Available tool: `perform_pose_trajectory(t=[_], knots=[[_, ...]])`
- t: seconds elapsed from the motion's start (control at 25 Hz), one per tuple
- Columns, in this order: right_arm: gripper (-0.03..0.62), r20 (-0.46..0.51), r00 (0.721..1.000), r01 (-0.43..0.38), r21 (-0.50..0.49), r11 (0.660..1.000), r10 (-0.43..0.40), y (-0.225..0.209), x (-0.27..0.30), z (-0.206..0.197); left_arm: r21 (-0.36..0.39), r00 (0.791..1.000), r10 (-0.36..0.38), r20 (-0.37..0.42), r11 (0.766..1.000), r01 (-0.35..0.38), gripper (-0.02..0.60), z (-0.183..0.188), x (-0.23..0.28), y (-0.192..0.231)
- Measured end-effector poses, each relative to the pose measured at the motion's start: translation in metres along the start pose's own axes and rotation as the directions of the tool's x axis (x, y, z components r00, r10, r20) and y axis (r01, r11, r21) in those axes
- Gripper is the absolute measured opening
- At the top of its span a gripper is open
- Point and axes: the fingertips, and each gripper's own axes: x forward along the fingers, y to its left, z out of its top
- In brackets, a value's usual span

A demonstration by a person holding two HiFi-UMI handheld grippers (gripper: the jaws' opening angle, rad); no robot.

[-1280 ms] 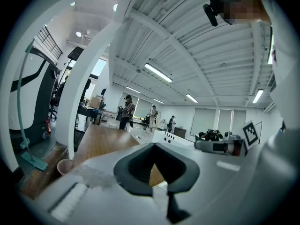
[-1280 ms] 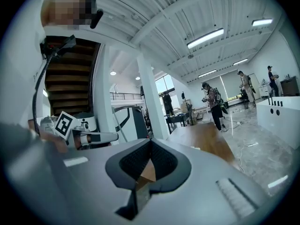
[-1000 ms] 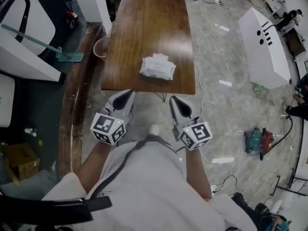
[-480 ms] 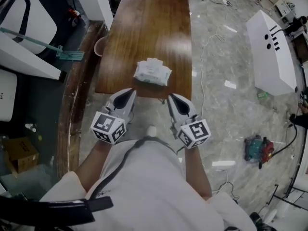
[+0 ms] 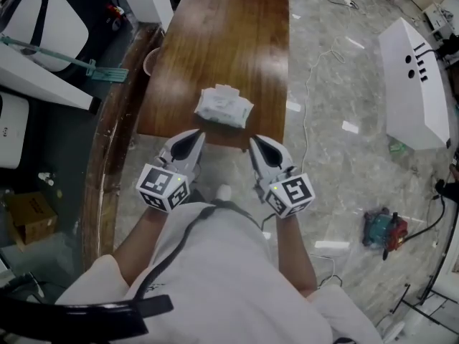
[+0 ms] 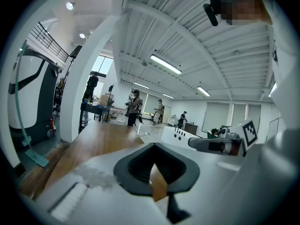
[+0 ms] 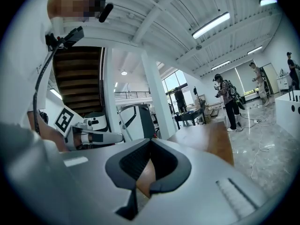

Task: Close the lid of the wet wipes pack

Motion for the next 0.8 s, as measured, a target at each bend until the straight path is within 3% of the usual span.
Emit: perform_pose_trajectory(t=[0.4, 0.8], knots=[[0.009, -0.031, 0.999, -0.031, 0.017, 0.999, 0.031, -0.006, 0.024, -0.015, 0.003, 0.998, 0.049, -0.034, 0.999, -0.048, 0.002, -0.008, 0.004, 0.028], [0.011, -0.123, 0.992, 0.025, -0.022, 0.999, -0.028, -0.038, 0.074, -0.049, 0.022, 0.995, 0.001, -0.099, 1.0, 0.001, 0.002, -0.034, 0.038, 0.064]])
